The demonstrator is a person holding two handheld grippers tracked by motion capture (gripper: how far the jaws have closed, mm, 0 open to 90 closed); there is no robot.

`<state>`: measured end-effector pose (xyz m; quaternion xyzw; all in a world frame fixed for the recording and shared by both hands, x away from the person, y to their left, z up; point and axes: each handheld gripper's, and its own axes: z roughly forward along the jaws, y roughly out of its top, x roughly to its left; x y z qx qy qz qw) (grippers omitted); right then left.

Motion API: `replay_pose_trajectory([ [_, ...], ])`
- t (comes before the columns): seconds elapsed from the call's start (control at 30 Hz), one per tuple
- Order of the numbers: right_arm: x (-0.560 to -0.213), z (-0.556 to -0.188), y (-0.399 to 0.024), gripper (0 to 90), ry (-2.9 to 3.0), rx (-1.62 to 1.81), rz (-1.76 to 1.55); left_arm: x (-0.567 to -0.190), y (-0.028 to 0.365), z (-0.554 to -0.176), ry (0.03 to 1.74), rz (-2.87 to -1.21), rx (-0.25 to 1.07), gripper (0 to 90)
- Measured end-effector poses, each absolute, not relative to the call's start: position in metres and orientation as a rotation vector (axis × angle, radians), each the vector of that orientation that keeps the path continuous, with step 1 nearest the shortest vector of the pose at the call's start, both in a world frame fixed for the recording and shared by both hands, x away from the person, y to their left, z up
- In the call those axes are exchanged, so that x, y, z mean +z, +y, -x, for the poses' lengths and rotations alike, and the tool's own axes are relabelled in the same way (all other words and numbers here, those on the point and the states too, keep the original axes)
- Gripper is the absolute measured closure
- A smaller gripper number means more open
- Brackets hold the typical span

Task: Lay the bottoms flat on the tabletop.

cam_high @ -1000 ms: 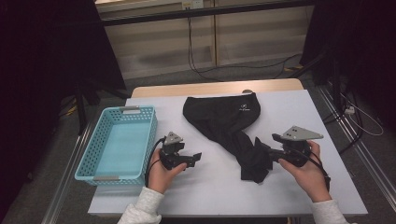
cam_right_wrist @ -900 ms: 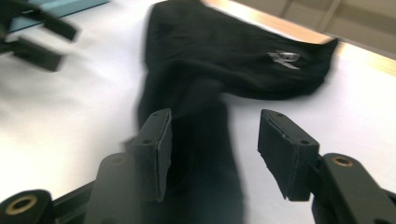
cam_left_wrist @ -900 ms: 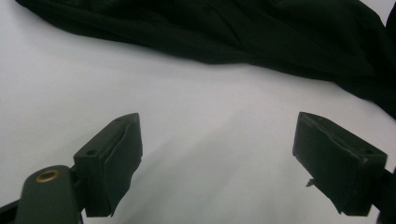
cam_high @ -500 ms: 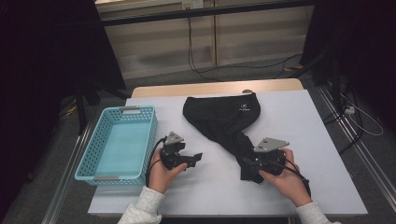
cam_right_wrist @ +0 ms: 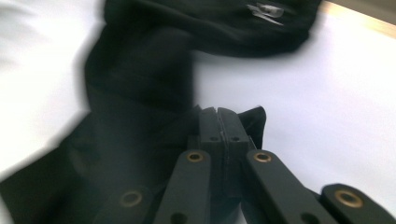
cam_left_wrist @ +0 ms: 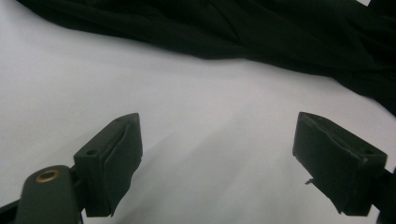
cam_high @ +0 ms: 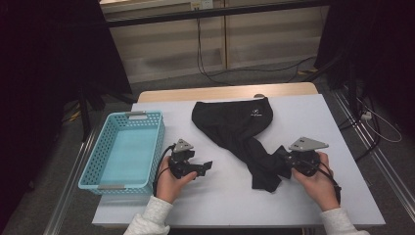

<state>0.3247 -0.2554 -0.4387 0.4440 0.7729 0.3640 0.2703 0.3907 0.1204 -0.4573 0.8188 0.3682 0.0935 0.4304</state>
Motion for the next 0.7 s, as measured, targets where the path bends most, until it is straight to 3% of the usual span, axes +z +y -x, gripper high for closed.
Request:
replay_pose_trajectory([
  [0.33, -0.448, -0.328, -0.293, 88.4, 1.929, 0.892, -1.312, -0.455, 0.121, -0.391, 0.918, -2.034, 0.239, 15.9],
  [0.6, -0.435, -0.322, -0.271, 62.3, 1.967, 0.884, -1.211, -0.455, 0.116, -0.392, 0.906, -2.039, 0.233, 15.9],
  [0.7, -0.429, -0.319, -0.259, 57.0, 1.992, 0.947, -1.175, -0.454, 0.115, -0.392, 0.902, -2.04, 0.23, 15.9],
])
